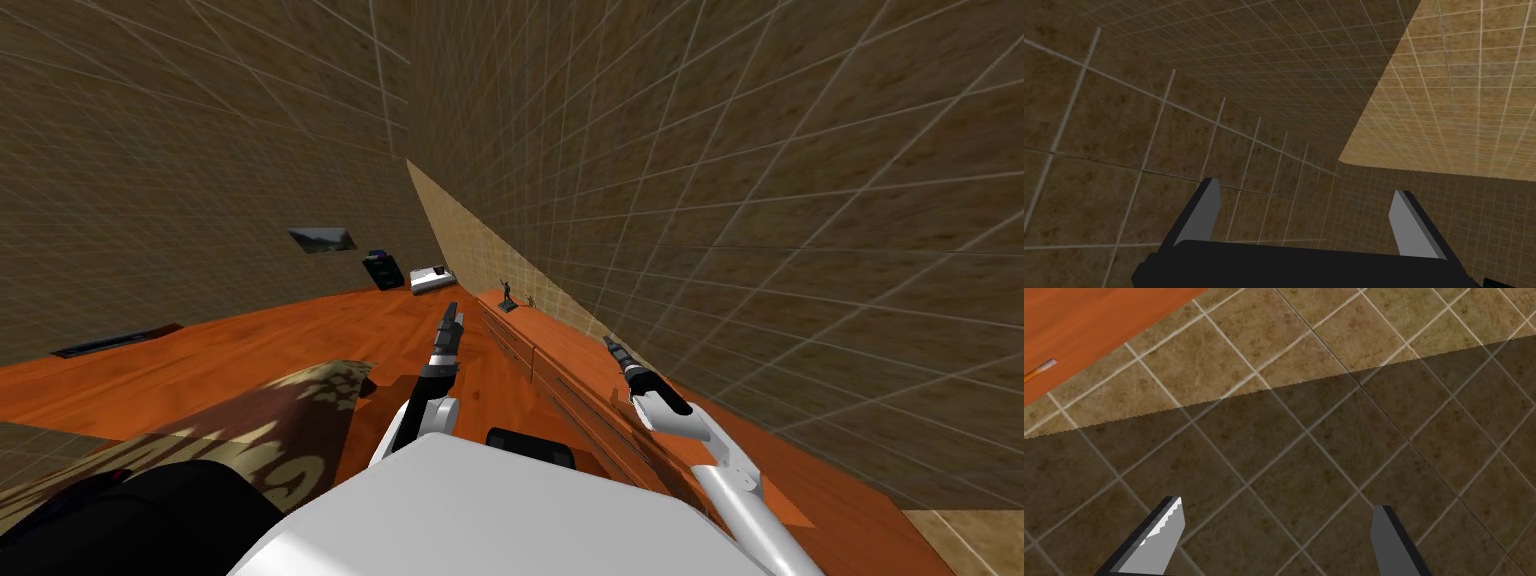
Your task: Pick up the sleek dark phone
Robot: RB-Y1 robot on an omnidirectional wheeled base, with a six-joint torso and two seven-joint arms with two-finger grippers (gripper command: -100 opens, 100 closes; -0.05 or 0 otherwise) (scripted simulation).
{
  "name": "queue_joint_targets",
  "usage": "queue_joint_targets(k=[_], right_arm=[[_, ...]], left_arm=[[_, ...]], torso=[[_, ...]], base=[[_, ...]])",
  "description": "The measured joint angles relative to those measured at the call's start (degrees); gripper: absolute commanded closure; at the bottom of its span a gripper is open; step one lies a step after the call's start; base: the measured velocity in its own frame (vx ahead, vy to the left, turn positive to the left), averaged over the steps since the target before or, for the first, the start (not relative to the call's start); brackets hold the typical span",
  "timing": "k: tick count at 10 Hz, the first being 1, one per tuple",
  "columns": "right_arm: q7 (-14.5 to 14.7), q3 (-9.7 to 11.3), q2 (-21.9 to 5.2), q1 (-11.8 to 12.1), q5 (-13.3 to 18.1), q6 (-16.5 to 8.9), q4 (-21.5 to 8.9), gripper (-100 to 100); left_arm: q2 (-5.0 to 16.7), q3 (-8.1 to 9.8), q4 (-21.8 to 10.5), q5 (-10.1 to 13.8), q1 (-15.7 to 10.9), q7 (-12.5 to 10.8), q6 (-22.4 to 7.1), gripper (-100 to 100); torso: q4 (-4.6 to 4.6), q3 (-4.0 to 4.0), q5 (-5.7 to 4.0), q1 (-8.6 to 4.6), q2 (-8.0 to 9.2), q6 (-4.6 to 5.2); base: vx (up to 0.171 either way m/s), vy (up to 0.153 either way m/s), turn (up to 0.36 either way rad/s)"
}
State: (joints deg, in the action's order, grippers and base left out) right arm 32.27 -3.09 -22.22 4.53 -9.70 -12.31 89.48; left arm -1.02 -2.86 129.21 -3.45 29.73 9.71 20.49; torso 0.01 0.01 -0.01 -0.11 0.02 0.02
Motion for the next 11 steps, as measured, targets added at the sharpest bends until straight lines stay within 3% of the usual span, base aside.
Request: queue_joint_targets(k=[2, 5, 11], right_arm=[[1.9, 0.0, -0.9, -1.2, -1.1, -2.3, -2.8, -100], [5.2, 0.1, -2.3, -3.4, -3.2, -5.8, -9.6, -100], [9.5, 0.0, -4.0, -5.2, -5.9, -11.7, -17.2, -100]], left_arm=[[0.0, 0.0, 0.0, 0.0, 0.0, 0.0, 0.0, 0], [0.0, 0.0, 0.0, 0.0, 0.0, 0.0, 0.0, 0], [0.0, 0.01, 0.0, 0.0, 0.0, 0.0, 0.0, 0]], torso=[[0.0, 0.0, -0.01, -0.03, 0.0, 0.0], [0.0, 0.0, -0.03, -0.14, 0.01, 0.0], [0.0, 0.01, -0.03, -0.14, 0.01, 0.07]], base=[[0.001, -0.032, 0.138], [-0.003, -0.054, 0.208], [-0.004, -0.041, 0.088]])
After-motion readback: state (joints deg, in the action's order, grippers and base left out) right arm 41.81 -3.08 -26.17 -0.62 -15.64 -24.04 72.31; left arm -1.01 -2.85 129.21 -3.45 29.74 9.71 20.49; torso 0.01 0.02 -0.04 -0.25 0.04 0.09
